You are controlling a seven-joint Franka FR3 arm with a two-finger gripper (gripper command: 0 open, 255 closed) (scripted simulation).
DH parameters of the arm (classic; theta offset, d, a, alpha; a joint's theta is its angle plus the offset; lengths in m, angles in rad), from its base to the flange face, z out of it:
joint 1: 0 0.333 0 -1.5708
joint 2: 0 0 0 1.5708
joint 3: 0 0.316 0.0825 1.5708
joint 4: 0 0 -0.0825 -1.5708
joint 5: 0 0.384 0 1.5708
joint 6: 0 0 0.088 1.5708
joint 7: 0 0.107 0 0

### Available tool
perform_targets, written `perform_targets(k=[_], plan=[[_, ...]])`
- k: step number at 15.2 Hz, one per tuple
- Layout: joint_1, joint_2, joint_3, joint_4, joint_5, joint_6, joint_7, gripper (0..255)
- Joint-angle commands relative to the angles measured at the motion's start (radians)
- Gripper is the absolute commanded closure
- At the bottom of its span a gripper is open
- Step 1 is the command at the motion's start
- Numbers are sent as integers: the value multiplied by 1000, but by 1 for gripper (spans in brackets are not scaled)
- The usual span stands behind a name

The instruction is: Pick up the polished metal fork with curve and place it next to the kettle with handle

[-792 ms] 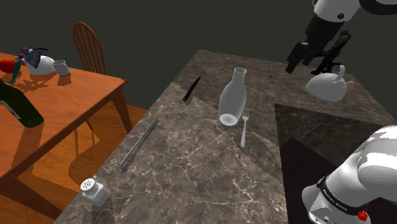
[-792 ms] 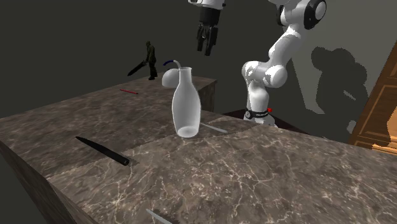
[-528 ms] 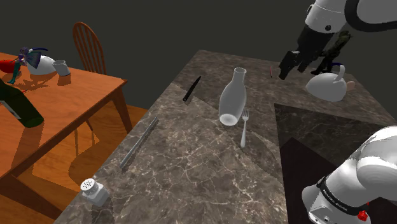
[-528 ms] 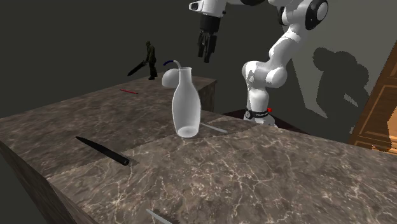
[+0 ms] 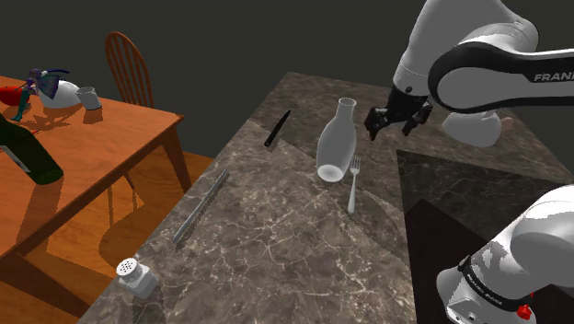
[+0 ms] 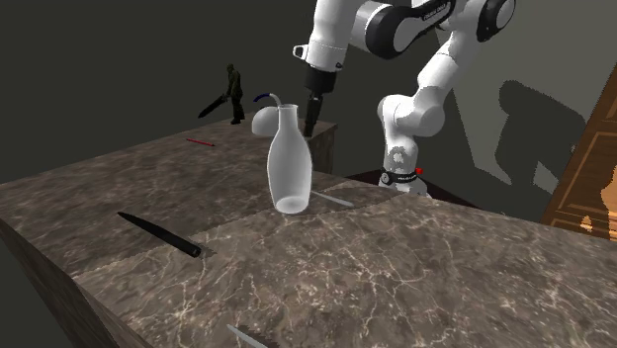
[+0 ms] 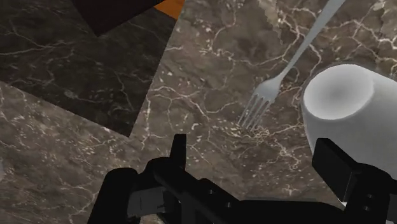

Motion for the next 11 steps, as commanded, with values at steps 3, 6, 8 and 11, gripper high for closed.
perform_targets(k=[3, 6, 8, 11], plan=[[-72, 130, 100, -29, -18, 146, 232, 0], [-148, 246, 192, -20, -51, 237, 415, 0], [-226, 328, 273, -3, -83, 290, 541, 0], [-267, 387, 310, 5, -122, 328, 621, 0]])
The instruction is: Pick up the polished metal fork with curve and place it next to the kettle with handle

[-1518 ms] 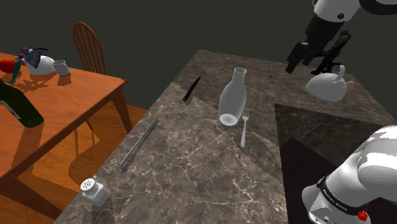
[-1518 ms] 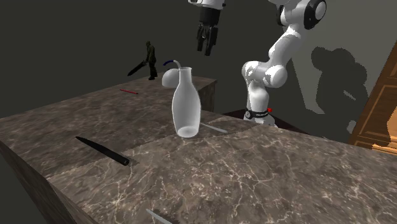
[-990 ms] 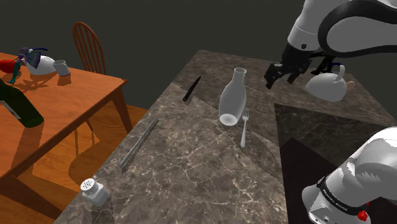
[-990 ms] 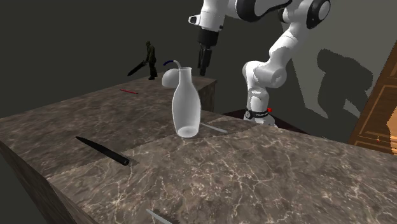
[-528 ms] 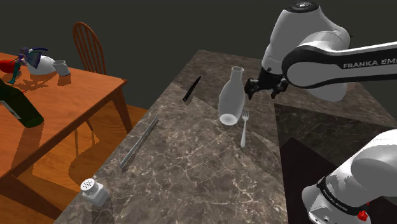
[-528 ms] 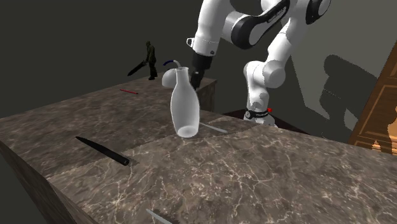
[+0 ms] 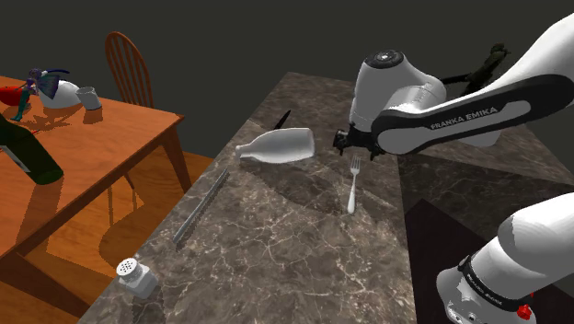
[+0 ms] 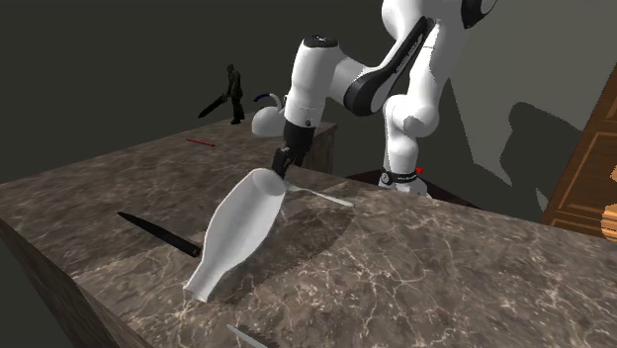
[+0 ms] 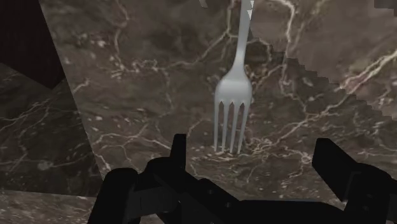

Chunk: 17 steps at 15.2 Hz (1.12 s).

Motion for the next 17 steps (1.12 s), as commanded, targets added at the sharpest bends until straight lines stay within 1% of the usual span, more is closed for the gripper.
perform_targets(k=[1, 5, 6, 14, 15, 17], plan=[[-26, 47, 19, 1, -32, 0, 39, 0], [-53, 95, 28, -16, -78, 58, 71, 0], [-65, 115, 33, -21, -100, 81, 86, 0], [-65, 115, 33, -21, -100, 81, 86, 0], [-65, 115, 33, -21, -100, 81, 86, 255], [-64, 114, 33, -22, -99, 80, 86, 255]])
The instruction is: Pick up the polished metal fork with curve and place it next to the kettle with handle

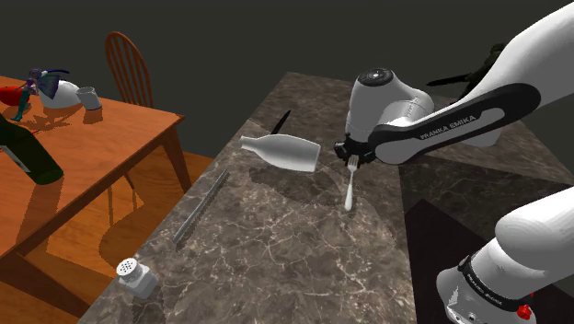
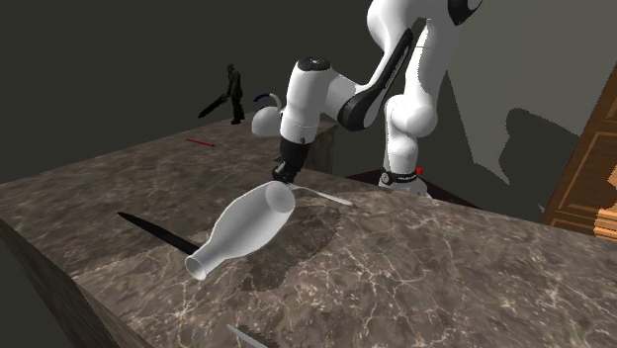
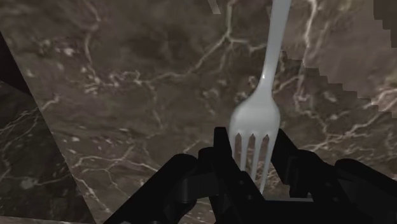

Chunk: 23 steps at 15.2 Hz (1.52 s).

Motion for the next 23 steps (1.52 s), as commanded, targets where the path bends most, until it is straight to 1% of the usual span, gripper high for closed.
perform_targets(k=[1, 3, 7, 14, 23], plan=[[-2, 6, 1, -5, -2, -22, 3, 255], [-7, 16, 1, 3, -10, -21, 6, 255], [-3, 2, -2, -8, 1, -21, -3, 255], [32, -78, -34, 25, 76, -118, -81, 255], [60, -157, -69, 86, 130, -245, -151, 255]])
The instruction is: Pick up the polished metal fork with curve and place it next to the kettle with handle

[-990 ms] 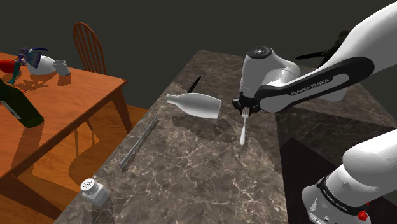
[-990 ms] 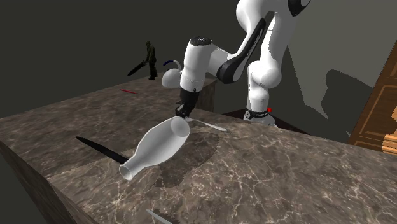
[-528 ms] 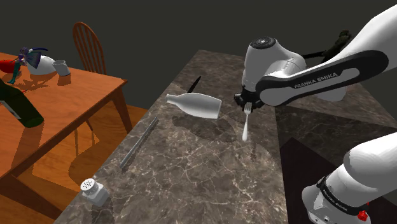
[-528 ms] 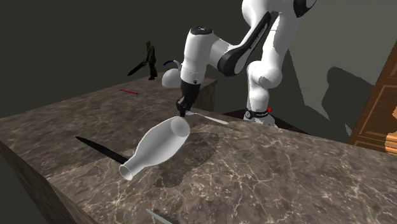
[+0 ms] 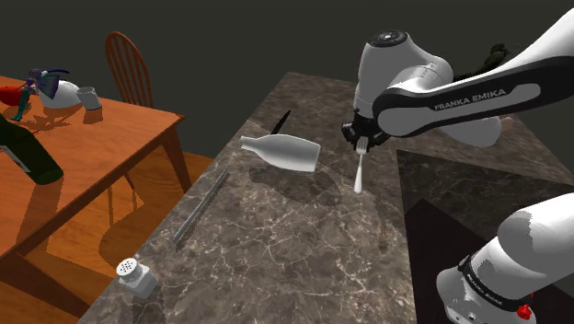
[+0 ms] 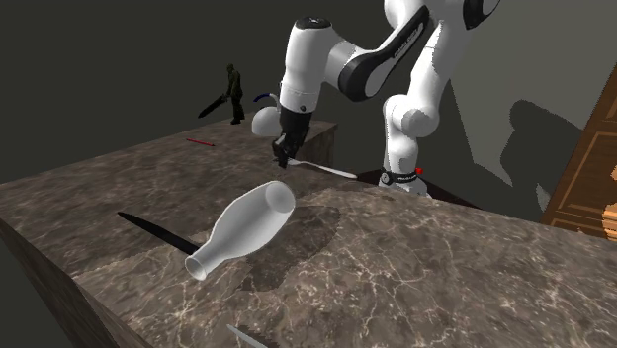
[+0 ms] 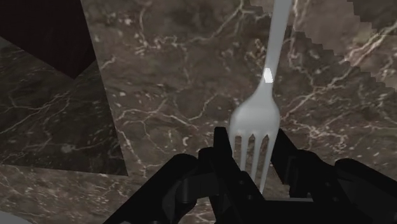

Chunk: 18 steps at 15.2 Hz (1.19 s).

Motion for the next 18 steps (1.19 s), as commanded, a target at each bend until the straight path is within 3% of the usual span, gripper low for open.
perform_targets(k=[1, 18], plan=[[4, -16, -9, 16, 9, -30, -16, 255], [20, -94, -53, 183, 46, -262, -99, 255]])
